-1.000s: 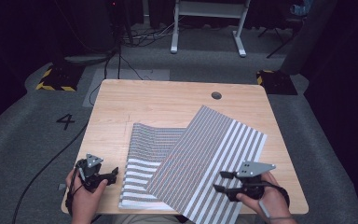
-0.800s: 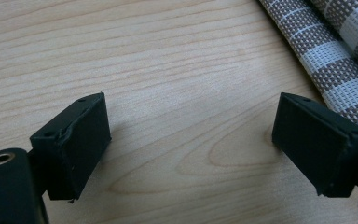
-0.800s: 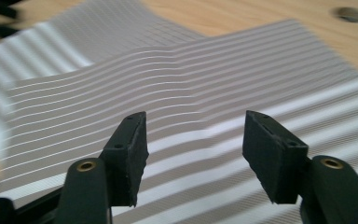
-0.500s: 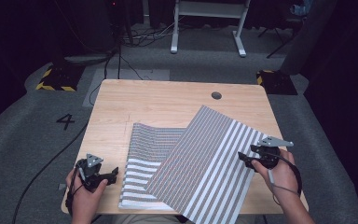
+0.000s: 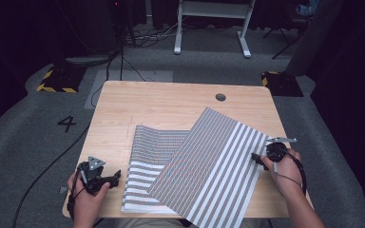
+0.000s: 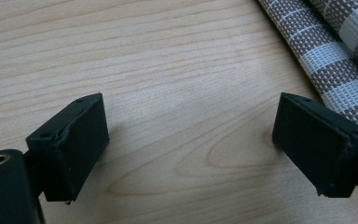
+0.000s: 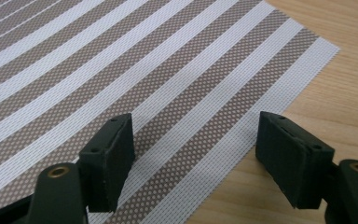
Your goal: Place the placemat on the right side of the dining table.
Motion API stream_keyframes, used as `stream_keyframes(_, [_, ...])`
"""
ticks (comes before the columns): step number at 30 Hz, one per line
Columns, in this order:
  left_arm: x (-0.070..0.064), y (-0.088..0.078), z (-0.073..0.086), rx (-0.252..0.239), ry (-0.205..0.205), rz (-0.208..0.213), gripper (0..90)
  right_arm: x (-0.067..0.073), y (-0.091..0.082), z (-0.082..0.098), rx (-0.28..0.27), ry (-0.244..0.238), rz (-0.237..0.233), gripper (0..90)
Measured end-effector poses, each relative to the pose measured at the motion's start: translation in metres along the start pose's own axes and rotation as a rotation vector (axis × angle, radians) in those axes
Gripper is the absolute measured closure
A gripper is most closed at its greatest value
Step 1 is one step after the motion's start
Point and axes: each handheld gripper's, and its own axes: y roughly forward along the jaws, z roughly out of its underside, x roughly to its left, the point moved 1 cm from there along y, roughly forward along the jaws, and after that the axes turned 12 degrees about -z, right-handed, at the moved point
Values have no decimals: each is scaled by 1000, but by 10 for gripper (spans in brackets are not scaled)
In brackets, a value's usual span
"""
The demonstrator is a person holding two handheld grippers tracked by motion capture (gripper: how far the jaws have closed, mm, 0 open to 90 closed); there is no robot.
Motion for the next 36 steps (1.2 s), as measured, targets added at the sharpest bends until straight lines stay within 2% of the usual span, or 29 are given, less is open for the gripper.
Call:
stream_keyframes(3, [0,0,0,0,0,0,108,1,1,0,-9,9,11,282])
stream_keyframes(6, [0,0,0,0,0,-1,108,4,1,0,-7,10,9,338])
stream_keyframes(16, [0,0,0,-2,0,-6,108,13,0,-6,22,-34,-59,705])
stream_keyframes(18, [0,0,0,-2,0,-6,108,16,0,-5,25,-56,-78,818])
stream_keyframes(20, [0,0,0,-1,0,-5,108,19,1,-5,32,-111,-71,847])
stream_keyframes(23, [0,0,0,0,-1,-1,108,23,-2,-7,39,-144,-59,867])
stream_keyframes(26, [0,0,0,1,0,0,107,24,-13,-14,-14,-152,-66,875])
stream_keyframes(32, [0,0,0,1,0,-2,107,23,-38,-38,-148,-213,-20,876])
stream_keyframes(36, [0,1,-1,-1,-1,-6,102,15,-42,-55,-166,-242,20,876])
